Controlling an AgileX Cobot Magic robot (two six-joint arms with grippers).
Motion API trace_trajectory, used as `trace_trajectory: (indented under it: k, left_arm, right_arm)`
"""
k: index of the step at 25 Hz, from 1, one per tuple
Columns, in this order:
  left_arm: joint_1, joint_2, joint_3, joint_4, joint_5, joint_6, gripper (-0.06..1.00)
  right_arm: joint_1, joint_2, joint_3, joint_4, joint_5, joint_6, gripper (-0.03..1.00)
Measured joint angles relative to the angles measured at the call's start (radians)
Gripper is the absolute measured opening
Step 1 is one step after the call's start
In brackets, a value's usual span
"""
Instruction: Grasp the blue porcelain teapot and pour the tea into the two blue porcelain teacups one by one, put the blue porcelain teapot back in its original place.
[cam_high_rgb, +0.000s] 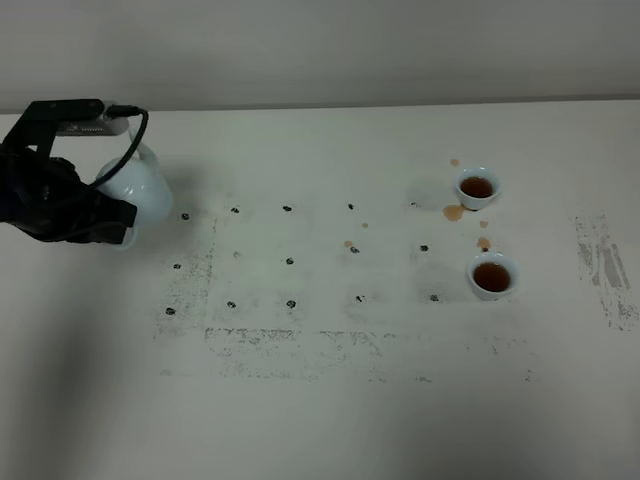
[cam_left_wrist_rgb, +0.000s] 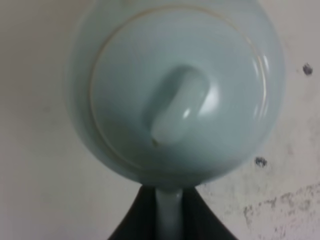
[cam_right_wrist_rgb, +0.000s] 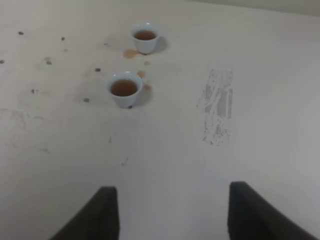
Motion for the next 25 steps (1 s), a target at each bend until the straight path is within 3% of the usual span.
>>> trace_trajectory:
  k: [4,7,13,25]
  left_arm:
    - [0.000,0.061,-0.070,0.076,0.033,-0.099,0.06]
    - [-0.001,0.133,-0.141,0.098,0.074,-0.121,0.06]
    - [-0.010,0.250,-0.237,0.114,0.080,-0.126,0.06]
    - [-0.100,0.329,-0.340,0.137,0.090,-0.128,0.06]
  right_arm:
    - [0.000,0.000,0.000,0.000,0.000,0.000,0.46]
    - [0.000,0.000,0.000,0.000,0.000,0.000,0.46]
    - [0.000,0.000,0.000,0.000,0.000,0.000,0.46]
    - [0.000,0.000,0.000,0.000,-0.001,0.000,0.46]
